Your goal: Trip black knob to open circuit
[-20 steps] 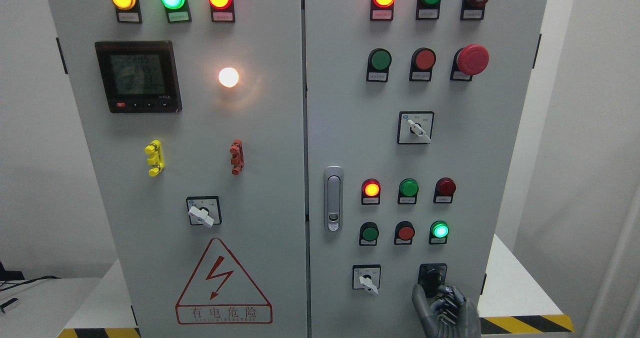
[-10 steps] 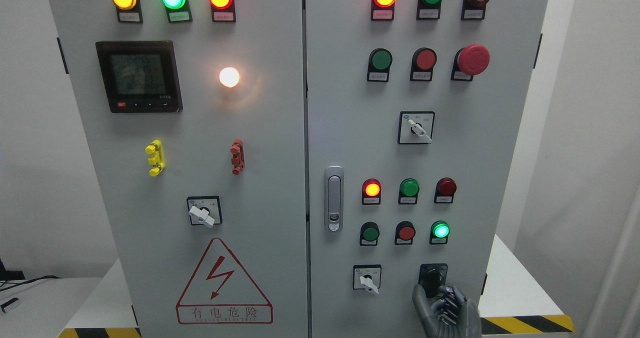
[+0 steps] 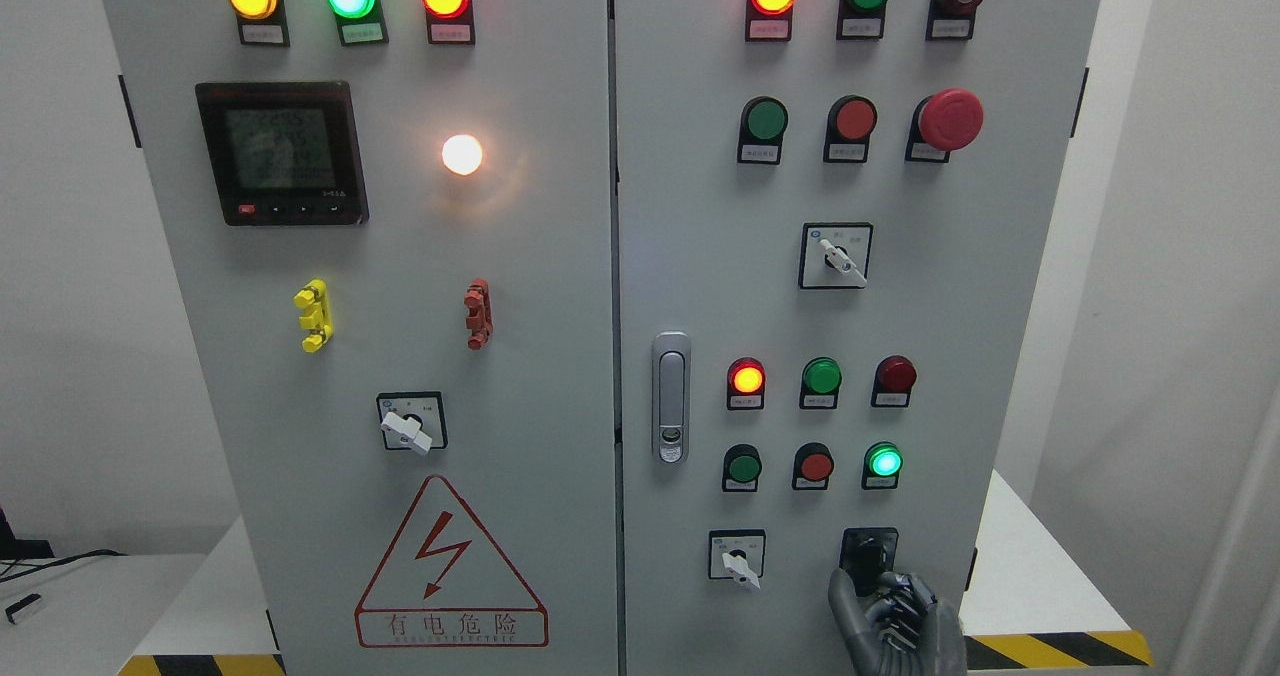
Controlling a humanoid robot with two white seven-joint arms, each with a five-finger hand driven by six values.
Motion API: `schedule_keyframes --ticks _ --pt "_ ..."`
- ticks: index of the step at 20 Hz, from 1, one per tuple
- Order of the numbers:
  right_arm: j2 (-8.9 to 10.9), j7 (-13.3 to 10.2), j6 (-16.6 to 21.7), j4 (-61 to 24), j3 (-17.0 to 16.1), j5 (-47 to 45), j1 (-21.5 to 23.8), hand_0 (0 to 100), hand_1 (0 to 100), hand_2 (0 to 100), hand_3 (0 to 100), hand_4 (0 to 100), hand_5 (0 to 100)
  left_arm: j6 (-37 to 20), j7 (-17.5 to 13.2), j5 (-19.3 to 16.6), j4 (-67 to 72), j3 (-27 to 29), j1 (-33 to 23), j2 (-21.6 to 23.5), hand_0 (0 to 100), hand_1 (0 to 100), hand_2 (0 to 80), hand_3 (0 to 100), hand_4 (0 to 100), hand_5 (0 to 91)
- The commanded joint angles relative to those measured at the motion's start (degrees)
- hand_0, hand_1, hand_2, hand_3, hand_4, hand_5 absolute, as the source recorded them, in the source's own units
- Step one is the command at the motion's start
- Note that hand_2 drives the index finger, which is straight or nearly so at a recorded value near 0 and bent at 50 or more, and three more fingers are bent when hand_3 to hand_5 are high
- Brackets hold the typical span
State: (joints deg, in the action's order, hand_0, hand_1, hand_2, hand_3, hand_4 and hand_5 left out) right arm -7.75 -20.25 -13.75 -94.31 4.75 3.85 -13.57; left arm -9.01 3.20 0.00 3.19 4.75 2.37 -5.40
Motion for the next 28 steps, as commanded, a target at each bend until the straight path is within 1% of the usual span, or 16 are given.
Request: schedule_keyframes --ticks 1,28 --pt "-0.07 -0.49 -0.05 0.0 -0.26 0.72 0.04 25 68 59 87 88 98 0.04 -0.03 -1.76 -0.02 0.0 0.0 -0.05 12 39 0.0 0 0 0.0" --pt "0.01 -0.58 -0.05 0.35 -0.61 3.36 0.12 24 68 57 86 88 97 0.04 -0.03 -1.76 -0.02 0.0 0.0 0.03 12 39 0.0 0 0 0.0"
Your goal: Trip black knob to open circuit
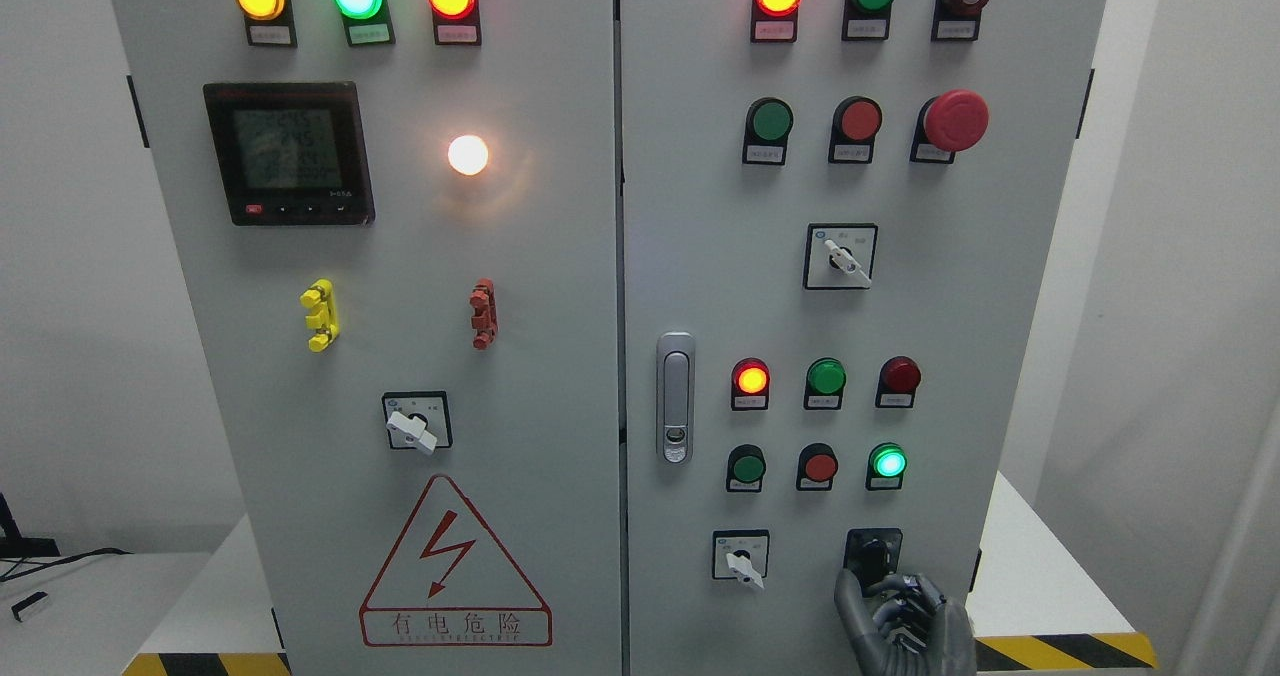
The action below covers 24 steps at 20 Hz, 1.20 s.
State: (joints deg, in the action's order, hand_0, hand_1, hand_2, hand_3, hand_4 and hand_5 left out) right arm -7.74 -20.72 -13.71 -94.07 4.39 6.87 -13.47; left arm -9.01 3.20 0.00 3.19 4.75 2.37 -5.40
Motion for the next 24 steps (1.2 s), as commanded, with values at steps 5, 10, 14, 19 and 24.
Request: schedule_keyframes --ticks 5,10,14,19,24 --pt "0.01 -0.11 -0.09 0.12 -0.44 0.33 0.02 24 68 57 86 88 97 0.04 -0.03 -1.76 -0.03 0.0 0.0 0.04 12 39 0.0 0 0 0.0" --pt "-0.08 -0.02 -0.09 0.12 -0.53 0.33 0.02 25 70 56 85 87 97 0.04 -0.03 -1.76 0.06 0.0 0.0 -0.05 12 39 0.0 0 0 0.0" --pt "0.01 -0.02 -0.09 0.21 -0.53 0.33 0.02 26 72 55 84 87 97 0.04 -0.03 -1.76 -0.03 0.0 0.0 0.04 12 39 0.0 0 0 0.0" --pt "-0.08 -0.02 -0.09 0.21 -0.88 0.33 0.02 25 73 55 84 86 97 0.04 -0.03 -1.76 0.06 0.0 0.0 -0.05 12 39 0.0 0 0 0.0" --pt "0.01 -0.02 -0.09 0.21 -0.97 0.33 0.02 25 73 55 84 86 97 0.04 -0.03 -1.76 0.06 0.0 0.0 -0.05 12 39 0.0 0 0 0.0"
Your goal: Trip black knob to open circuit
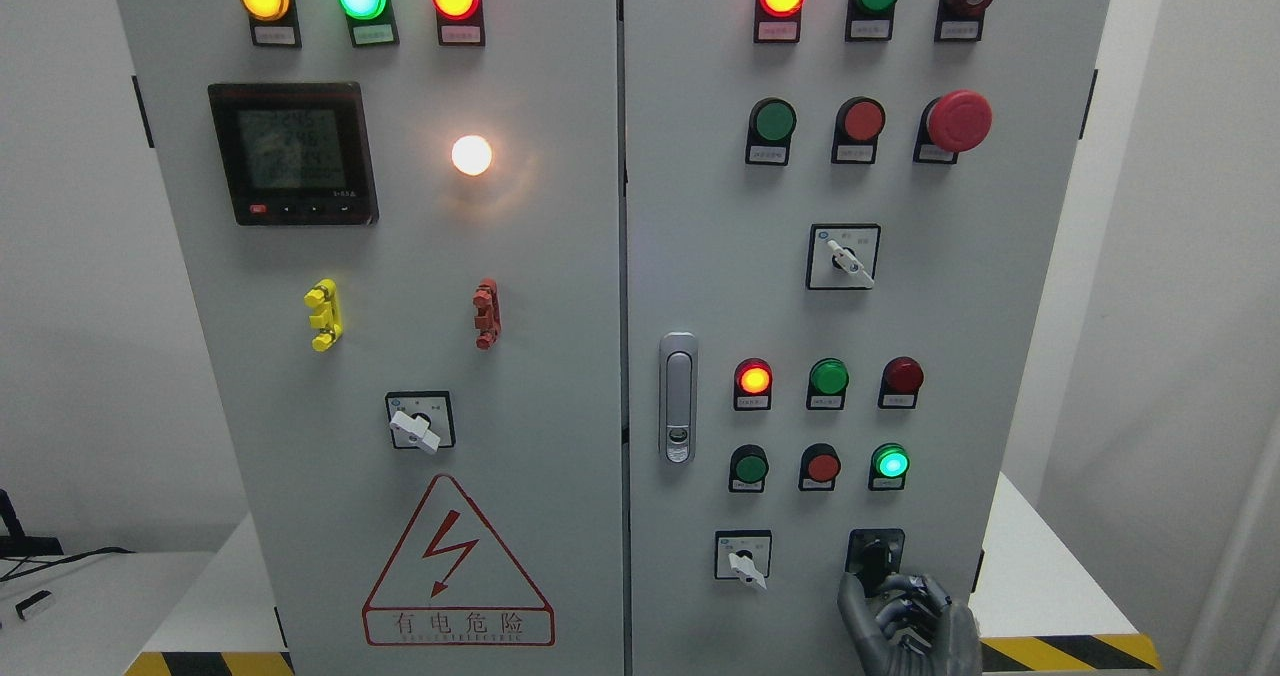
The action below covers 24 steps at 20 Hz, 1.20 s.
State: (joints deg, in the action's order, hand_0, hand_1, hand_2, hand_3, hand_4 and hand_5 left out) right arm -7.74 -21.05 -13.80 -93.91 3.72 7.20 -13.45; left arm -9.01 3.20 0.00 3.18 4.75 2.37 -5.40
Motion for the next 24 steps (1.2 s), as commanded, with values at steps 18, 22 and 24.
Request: schedule_keyframes --ticks 18,22,24 --pt "0.01 0.31 0.09 0.13 -0.73 0.0 0.09 22 75 54 83 86 97 0.04 -0.03 -1.76 0.07 0.0 0.0 0.03 12 39 0.0 0 0 0.0" --pt "0.01 0.31 0.09 0.13 -0.73 0.09 0.09 22 75 54 83 86 97 0.04 -0.03 -1.76 0.07 0.0 0.0 -0.05 12 39 0.0 0 0 0.0" --pt "0.01 0.31 0.09 0.13 -1.17 0.09 0.09 22 75 54 83 86 97 0.04 -0.03 -1.76 0.07 0.0 0.0 0.03 12 39 0.0 0 0 0.0"
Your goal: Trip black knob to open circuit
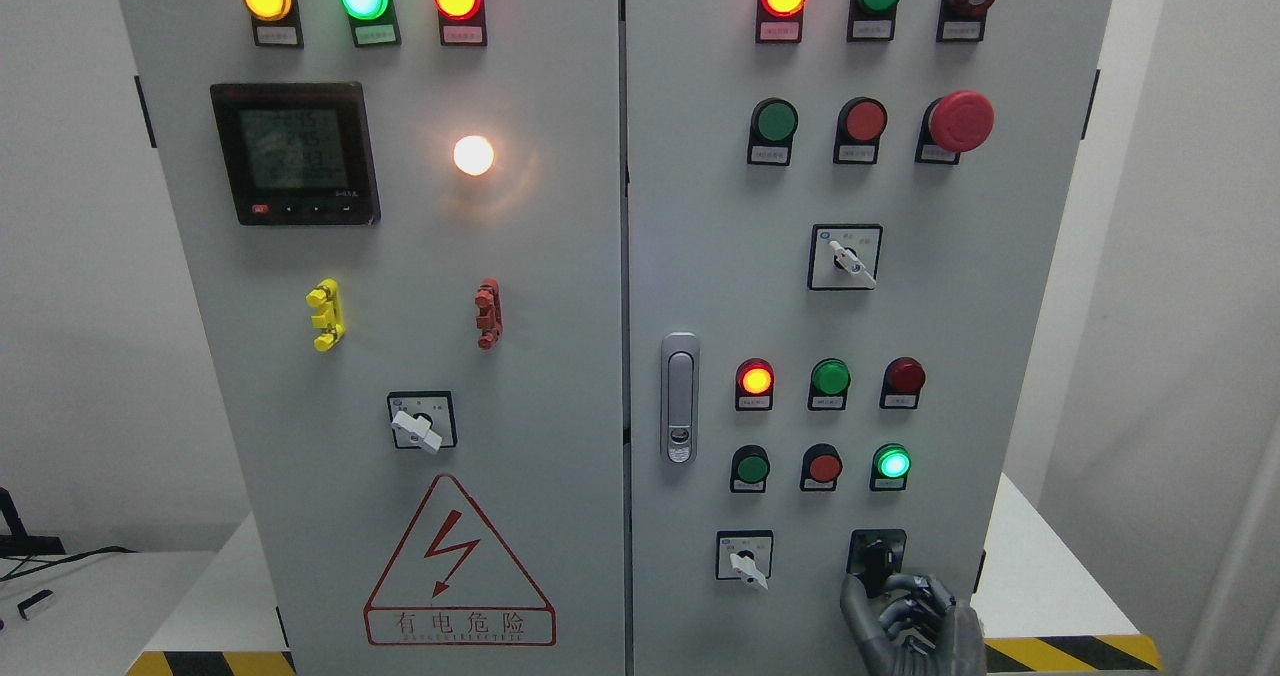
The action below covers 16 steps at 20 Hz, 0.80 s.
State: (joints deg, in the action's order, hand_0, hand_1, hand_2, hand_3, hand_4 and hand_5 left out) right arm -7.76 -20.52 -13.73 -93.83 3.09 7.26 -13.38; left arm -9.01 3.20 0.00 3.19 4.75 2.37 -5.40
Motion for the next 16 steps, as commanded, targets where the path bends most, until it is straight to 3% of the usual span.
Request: schedule_keyframes --ticks 1,16 --pt "0.02 -0.22 0.02 0.05 -0.54 0.04 0.02 22 75 54 83 86 97 0.04 -0.03 -1.76 0.06 0.0 0.0 0.04 12 39 0.0 0 0 0.0" --pt "0.02 -0.22 0.02 0.14 -1.33 0.04 0.02 21 75 55 83 85 97 0.04 -0.03 -1.76 -0.03 0.0 0.0 -0.05 12 39 0.0 0 0 0.0"
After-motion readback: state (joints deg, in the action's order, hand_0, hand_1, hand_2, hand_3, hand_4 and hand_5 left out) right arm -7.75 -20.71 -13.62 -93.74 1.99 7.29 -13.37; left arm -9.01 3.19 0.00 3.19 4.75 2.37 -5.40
